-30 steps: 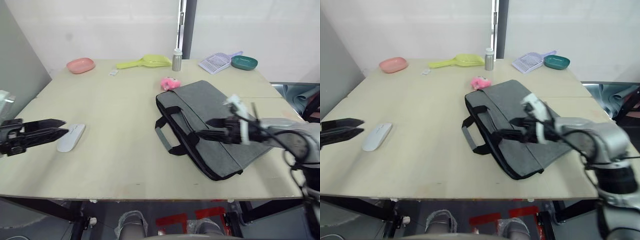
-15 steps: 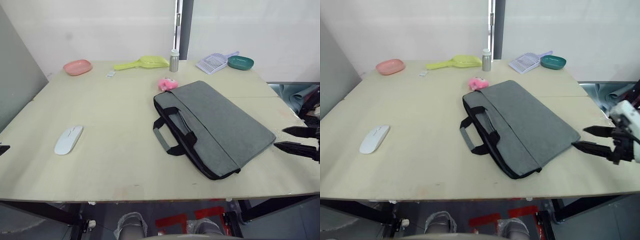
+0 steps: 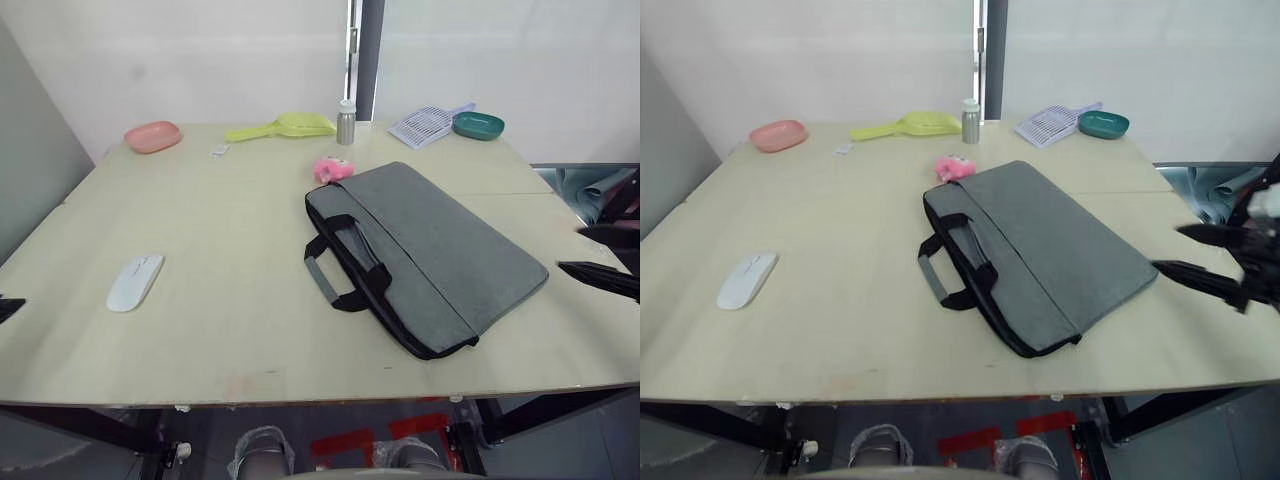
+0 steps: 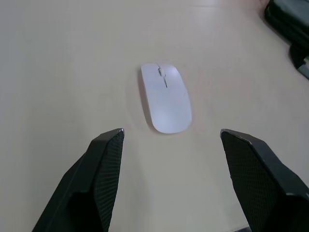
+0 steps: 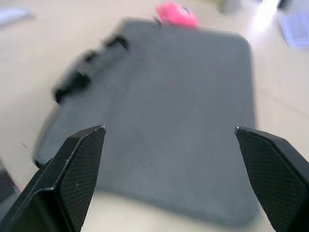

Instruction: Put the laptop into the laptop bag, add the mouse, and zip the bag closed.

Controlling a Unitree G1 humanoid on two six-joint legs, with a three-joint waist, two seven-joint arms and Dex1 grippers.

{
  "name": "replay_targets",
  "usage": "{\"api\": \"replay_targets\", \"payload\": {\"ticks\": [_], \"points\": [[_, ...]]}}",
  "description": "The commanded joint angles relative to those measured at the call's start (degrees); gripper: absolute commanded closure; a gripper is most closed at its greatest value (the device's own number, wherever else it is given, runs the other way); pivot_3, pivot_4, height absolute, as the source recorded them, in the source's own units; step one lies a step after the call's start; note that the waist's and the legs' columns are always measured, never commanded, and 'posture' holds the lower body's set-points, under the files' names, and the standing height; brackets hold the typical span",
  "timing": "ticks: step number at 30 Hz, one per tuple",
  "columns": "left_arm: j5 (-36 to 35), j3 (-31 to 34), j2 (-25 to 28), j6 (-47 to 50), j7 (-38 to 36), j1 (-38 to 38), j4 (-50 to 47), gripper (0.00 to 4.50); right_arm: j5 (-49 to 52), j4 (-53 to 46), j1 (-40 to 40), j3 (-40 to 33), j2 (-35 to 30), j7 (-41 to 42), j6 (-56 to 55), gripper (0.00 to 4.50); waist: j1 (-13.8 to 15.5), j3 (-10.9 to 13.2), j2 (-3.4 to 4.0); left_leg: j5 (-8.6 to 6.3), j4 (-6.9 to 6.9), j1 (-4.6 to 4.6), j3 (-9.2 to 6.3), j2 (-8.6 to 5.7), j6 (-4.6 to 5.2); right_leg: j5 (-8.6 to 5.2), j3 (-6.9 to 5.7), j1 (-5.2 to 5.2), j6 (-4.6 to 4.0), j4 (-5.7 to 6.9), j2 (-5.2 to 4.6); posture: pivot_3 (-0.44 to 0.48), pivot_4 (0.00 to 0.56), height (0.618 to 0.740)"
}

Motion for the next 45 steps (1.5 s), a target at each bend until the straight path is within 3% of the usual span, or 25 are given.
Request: {"api": "replay_targets", "payload": {"ticks": [1, 7, 12, 16, 20, 34, 45], "points": [[0.6, -2.0, -1.7, -1.3, 4.5, -2.9, -2.5, 1.13, 4.9, -8.3, -5.9, 8.0, 1.6, -4.9, 2.6, 0.01, 0.1, -0.1, -0.09, 0.00, 0.00, -0.03, -0.01, 0.02, 0.00, 0.00, -0.03, -0.03, 0.00, 0.02, 0.00, 0.000, 0.150, 0.740], [1.8, -8.0, -6.2, -1.7, 12.7, -8.8, -4.2, 1.13, 5.3, -14.5, -20.9, 24.9, 8.1, -13.7, 5.7, 0.01, 0.5, -0.1, -0.10, 0.01, 0.14, -0.11, -0.03, -0.01, 0.01, 0.01, -0.04, -0.03, -0.03, 0.05, 0.01, 0.000, 0.150, 0.740], [3.4, -13.1, -9.3, -2.6, 17.4, -11.6, -5.5, 1.13, 8.6, -17.4, -29.6, 31.6, 13.7, -17.7, 8.7, 0.01, 0.6, -0.1, -0.13, 0.01, 0.16, -0.14, -0.08, -0.01, -0.01, 0.01, -0.08, -0.03, -0.03, 0.10, 0.01, 0.000, 0.150, 0.740], [4.2, -16.7, -11.4, -3.3, 19.8, -14.0, -6.7, 1.13, 8.5, -17.6, -31.0, 32.8, 14.4, -18.7, 9.1, 0.01, 0.9, -0.2, -0.39, 0.01, 0.16, -0.19, -0.13, -0.01, -0.03, 0.00, -0.12, -0.03, -0.03, 0.09, 0.01, 0.000, 0.150, 0.740], [5.0, -19.5, -12.6, -3.0, 22.4, -17.7, -6.5, 0.05, 8.2, -17.9, -30.7, 33.5, 14.3, -19.2, 9.3, 0.00, 0.9, -0.3, -0.42, 0.01, 0.22, -0.17, -0.17, -0.01, -0.04, 0.01, -0.12, 0.00, -0.04, 0.18, 0.01, 0.000, 0.150, 0.740], [9.8, -26.1, -15.0, -7.4, 26.9, -31.3, 10.0, 0.05, 9.9, -20.1, -29.2, 32.4, 12.9, -21.3, 10.2, 0.00, 0.9, -0.3, -0.42, 0.02, 0.38, -0.18, -0.24, -0.02, -0.09, 0.00, -0.11, -0.01, -0.03, 0.36, 0.02, 0.000, 0.150, 0.740], [13.3, -30.6, -16.4, -12.0, 25.9, -32.6, 15.1, 0.05, 12.2, -21.9, -28.2, 31.9, 11.8, -23.8, 10.4, 0.00, 1.1, -0.3, -0.42, 0.01, 0.43, -0.16, -0.26, -0.02, -0.11, 0.00, -0.09, 0.00, -0.03, 0.46, 0.01, 0.000, 0.150, 0.740]]}}
